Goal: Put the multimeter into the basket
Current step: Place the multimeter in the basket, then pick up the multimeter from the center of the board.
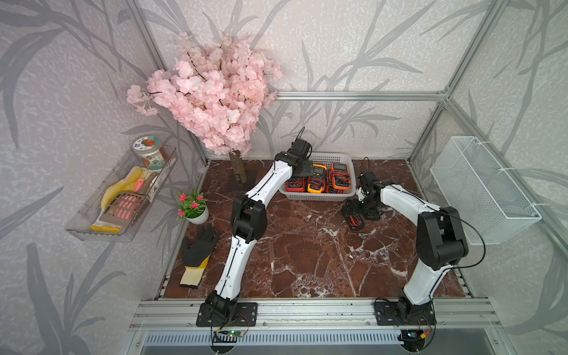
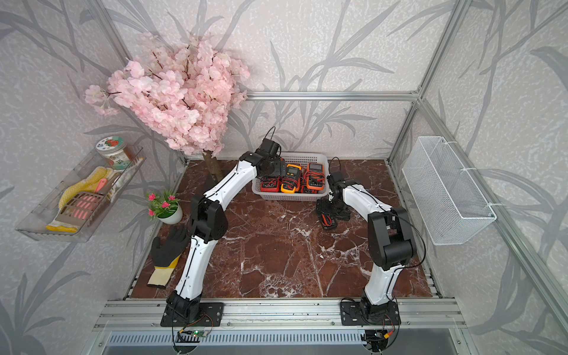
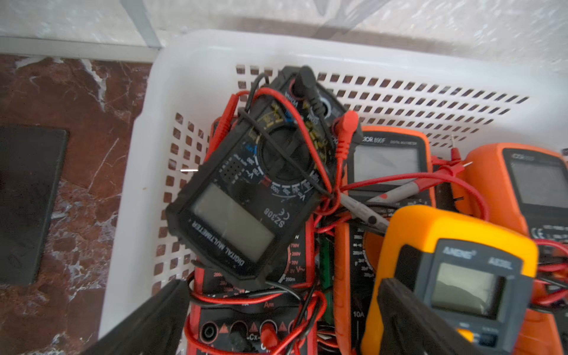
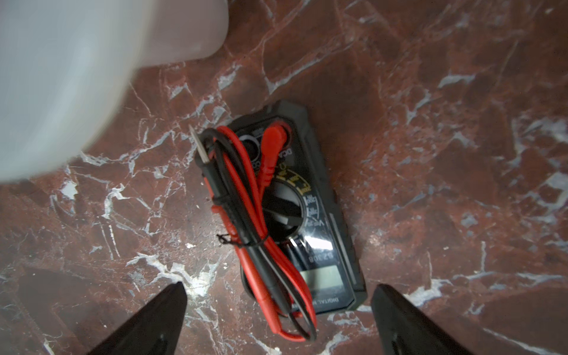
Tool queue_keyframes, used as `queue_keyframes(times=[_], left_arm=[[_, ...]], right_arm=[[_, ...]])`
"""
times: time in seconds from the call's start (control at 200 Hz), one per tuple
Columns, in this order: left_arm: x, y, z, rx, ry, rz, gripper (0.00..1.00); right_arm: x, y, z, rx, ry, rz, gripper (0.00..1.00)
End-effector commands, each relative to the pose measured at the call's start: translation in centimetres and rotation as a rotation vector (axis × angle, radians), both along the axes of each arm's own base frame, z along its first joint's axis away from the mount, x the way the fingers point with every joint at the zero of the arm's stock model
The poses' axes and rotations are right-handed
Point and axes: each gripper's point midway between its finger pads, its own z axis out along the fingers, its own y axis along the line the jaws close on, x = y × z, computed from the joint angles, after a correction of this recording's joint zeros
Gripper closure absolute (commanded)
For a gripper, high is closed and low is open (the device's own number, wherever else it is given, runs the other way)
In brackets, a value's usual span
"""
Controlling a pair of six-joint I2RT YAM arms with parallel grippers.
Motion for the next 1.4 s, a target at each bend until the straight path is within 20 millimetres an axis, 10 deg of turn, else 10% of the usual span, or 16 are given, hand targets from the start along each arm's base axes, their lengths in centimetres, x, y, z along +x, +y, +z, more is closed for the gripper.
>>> queue_keyframes(times=[0.0,0.485,1.015,1.395], left_arm=[[-0.2,0.0,6.1,-0.072,-0.096,0.009,0.00],[-3.1,0.5,10.8,-0.179,-0.115,0.029,0.00],[-7.2,2.4,8.9,-0.178,-0.072,0.041,0.00],[-9.4,3.6,6.8,-0.187,-0.037,0.070,0.00]], right_arm=[[1.2,-0.4,0.1,-0.024,-0.022,0.005,0.01],[1.3,-0.5,-2.4,-0.051,0.031,0.009,0.01],[-0.9,0.1,-4.3,-0.098,0.100,0.058,0.02],[-1.5,0.5,-5.0,-0.114,0.141,0.059,0.27]])
